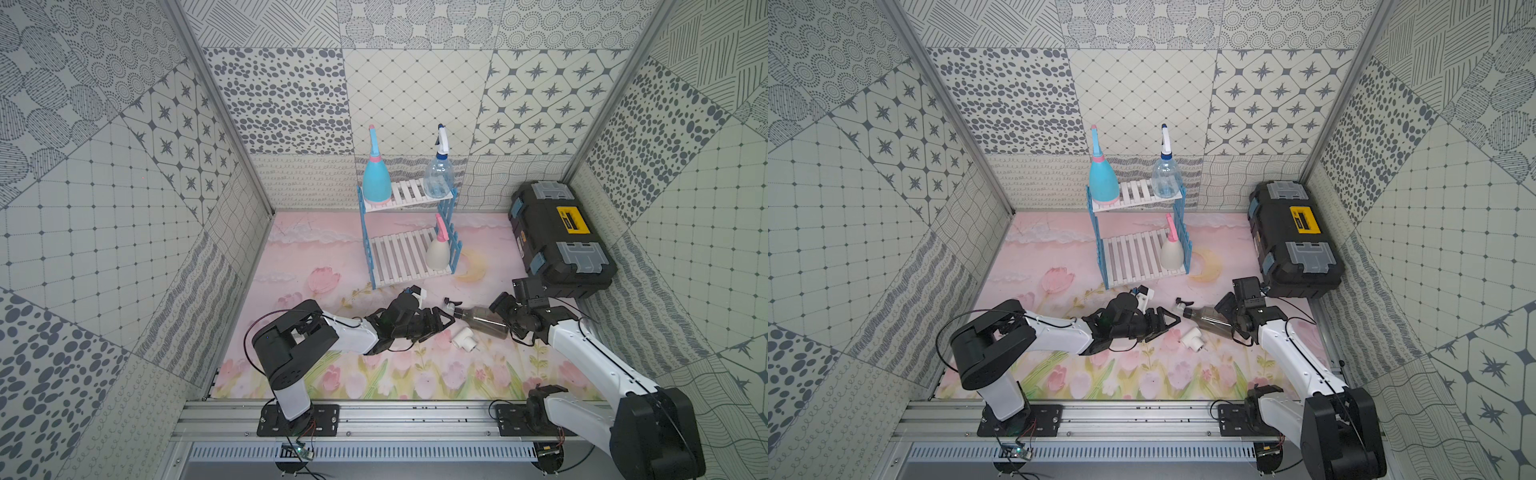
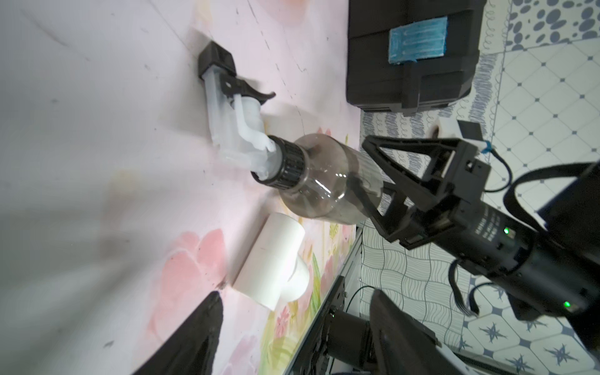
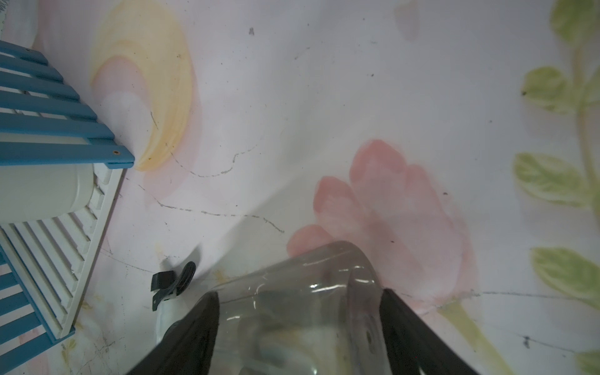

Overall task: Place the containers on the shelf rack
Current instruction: 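Move the container to the center of the board, then pick up a container from the center of the board.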

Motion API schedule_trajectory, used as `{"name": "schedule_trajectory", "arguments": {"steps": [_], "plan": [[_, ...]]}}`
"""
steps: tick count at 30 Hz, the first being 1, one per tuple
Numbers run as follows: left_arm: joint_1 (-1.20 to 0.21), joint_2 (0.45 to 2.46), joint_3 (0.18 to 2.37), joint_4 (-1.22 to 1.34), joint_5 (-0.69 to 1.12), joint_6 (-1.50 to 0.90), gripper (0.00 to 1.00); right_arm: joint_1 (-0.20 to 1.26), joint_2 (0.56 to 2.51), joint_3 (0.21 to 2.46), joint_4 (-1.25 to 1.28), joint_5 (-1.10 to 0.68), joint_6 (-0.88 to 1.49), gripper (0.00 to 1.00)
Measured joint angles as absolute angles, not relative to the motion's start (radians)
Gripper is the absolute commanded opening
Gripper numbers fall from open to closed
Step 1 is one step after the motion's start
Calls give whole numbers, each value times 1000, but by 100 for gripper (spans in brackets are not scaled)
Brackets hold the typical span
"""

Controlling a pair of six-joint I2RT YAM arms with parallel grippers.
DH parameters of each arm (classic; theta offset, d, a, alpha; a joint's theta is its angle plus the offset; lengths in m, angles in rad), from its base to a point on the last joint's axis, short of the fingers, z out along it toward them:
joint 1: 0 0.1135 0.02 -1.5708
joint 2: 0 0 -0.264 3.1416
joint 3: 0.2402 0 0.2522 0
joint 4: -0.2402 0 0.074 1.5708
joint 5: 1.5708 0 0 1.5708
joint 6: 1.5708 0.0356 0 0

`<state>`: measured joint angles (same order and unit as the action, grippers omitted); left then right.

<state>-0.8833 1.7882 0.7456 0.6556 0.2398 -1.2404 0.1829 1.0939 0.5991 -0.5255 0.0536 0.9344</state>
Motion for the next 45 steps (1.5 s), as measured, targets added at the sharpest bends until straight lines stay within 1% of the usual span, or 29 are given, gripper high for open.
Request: {"name": "schedule_trajectory", "arguments": {"steps": [5,8,11,13,22,25,31,39,41,43,45], "plan": [[-884,1885,788,698,224,-1318,64,183,1082,589,-524,54,934,80],[-884,1936,805,730,209,-1365,66,183,1068,578,-524,54,934,80],[-886,1977,824,770,202,-1404,67,183,1054,566,-524,57,934,80],[-887,1998,840,794,192,-1422,65,183,1047,560,-523,57,934,80],[-888,2064,899,821,147,-1475,52,183,1033,557,-524,57,933,80],[-888,2080,910,835,131,-1489,50,183,1032,554,-521,57,933,80],[-888,2098,926,852,96,-1513,52,183,1025,529,-519,57,933,80],[-888,2129,959,867,56,-1541,48,183,1019,521,-518,57,933,80],[-888,2146,977,876,51,-1549,50,183,1019,516,-515,56,933,80],[-888,2157,991,883,48,-1553,54,183,1019,513,-514,56,934,80],[-888,2166,1005,887,47,-1560,55,183,1019,508,-513,55,934,80]]}}
